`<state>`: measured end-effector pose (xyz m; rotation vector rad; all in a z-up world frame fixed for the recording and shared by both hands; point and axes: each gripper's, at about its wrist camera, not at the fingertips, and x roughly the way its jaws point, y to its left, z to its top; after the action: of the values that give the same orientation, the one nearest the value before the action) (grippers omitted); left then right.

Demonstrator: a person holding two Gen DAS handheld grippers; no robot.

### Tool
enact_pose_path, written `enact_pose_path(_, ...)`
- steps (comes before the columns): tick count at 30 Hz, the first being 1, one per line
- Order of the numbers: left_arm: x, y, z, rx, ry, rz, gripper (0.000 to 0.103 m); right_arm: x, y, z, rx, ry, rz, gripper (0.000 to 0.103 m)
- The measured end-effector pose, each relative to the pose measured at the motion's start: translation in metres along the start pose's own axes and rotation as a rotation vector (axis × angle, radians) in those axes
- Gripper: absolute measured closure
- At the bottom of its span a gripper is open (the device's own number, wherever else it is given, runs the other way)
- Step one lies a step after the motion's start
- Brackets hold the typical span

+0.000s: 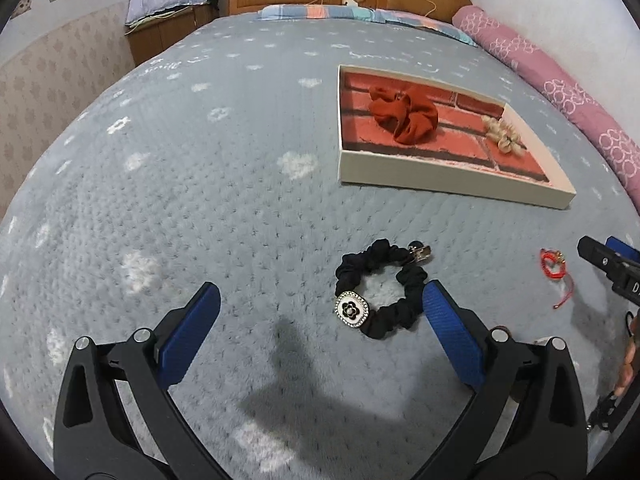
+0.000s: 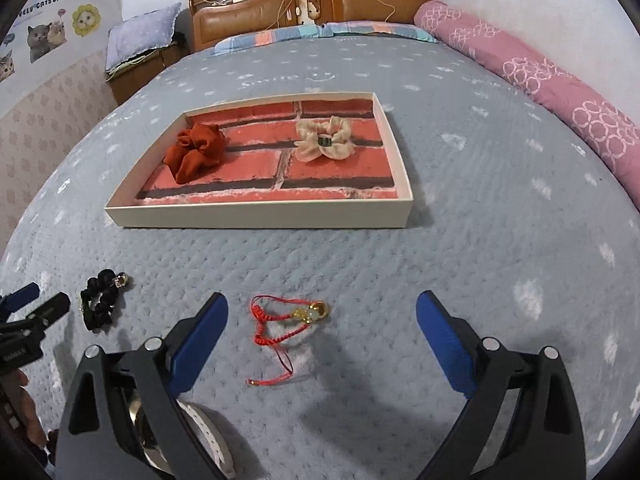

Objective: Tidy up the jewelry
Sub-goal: 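Grasp the black charm scrunchie with left tool while right tool grasps red string charm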

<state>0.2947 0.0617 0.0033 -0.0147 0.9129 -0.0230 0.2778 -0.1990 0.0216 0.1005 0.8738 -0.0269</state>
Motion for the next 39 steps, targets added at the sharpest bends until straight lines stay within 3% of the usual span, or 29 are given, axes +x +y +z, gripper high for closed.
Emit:
enact_pose_path(7, 0.014, 0.001, 0.005, 0.023, 0.014, -0.001, 0.007, 0.018, 0.014, -0.001, -0.052, 0.049, -0.049, 0.012)
enact_pose_path(10, 0.020, 0.002, 0.005, 0.021, 0.027, -0.015, 0.012, 0.025, 0.015, -0.004, -0.039, 0.068, -0.046, 0.022)
enact_pose_path(17, 0.033, 0.003, 0.004, 0.009, 0.044, -0.045, 0.019, 0.033, 0.019, -0.009, -0.039, 0.081, -0.054, 0.032)
enact_pose_path(28, 0.045, -0.005, 0.005, 0.042, 0.089, -0.057, 0.048, 0.039, 0.025, -0.012, -0.062, 0.087, -0.040, 0.063)
enact_pose_path(36, 0.050, -0.016, 0.012, 0.089, 0.106, -0.049, 0.069, 0.040, 0.026, -0.011, -0.066, 0.083, -0.037, 0.078)
enact_pose_path(39, 0.050, -0.020, 0.013, 0.106, 0.104, -0.050, 0.083, 0.039, 0.027, -0.010, -0.070, 0.075, -0.041, 0.083)
